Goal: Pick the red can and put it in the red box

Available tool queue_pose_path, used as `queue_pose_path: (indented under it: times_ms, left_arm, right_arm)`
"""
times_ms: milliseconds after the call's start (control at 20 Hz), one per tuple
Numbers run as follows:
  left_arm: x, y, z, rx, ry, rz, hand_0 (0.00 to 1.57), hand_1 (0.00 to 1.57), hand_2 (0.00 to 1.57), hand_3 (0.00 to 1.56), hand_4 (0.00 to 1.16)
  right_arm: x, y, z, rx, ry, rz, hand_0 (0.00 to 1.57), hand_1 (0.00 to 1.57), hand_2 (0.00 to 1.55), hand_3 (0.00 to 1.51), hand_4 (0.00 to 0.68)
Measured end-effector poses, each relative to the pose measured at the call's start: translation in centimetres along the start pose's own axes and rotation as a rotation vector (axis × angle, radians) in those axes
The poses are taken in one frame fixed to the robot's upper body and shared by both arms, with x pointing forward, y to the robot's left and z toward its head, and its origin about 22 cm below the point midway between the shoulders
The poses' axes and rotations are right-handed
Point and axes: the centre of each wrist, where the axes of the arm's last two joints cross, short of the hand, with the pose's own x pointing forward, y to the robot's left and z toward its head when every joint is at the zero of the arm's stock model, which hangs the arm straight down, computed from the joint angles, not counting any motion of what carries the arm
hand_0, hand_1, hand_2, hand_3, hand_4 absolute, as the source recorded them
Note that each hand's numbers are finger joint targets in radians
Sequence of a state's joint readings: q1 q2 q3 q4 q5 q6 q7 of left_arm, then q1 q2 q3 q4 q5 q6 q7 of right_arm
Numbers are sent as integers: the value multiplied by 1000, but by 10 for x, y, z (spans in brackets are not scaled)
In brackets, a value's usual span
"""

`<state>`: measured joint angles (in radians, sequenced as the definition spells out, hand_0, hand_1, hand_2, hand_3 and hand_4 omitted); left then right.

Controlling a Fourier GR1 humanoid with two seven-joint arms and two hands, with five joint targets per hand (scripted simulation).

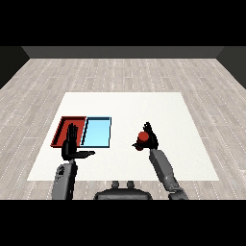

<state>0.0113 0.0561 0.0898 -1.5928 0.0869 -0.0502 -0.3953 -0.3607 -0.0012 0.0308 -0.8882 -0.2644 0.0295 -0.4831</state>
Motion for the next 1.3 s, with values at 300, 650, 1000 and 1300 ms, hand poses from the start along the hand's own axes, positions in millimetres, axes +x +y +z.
queue_pose_path:
  times_ms: [300, 650, 1000, 1300]
  left_arm:
    - [-1, -5, 3, 10, 3, 0, 0, 0, 0, 0, 0]
    - [5, -7, -6, 3, 4, 6, 0, 0, 0, 0, 0]
    - [3, -4, -2, -1, 5, -8, 0, 0, 0, 0, 0]
    - [0, -3, 4, -8, 2, -8, 0, 0, 0, 0, 0]
  right_arm:
    - [3, 2, -7, 12, 6, 6, 0, 0, 0, 0, 0]
    - [4, 2, -4, -33, 31, 55, 1484, 1484, 1468, 1437, 662]
    - [5, 7, -3, -50, 11, 134, 1464, 1464, 1453, 1425, 656]
    - [13, 13, -7, -35, -25, 181, 1464, 1464, 1452, 1415, 660]
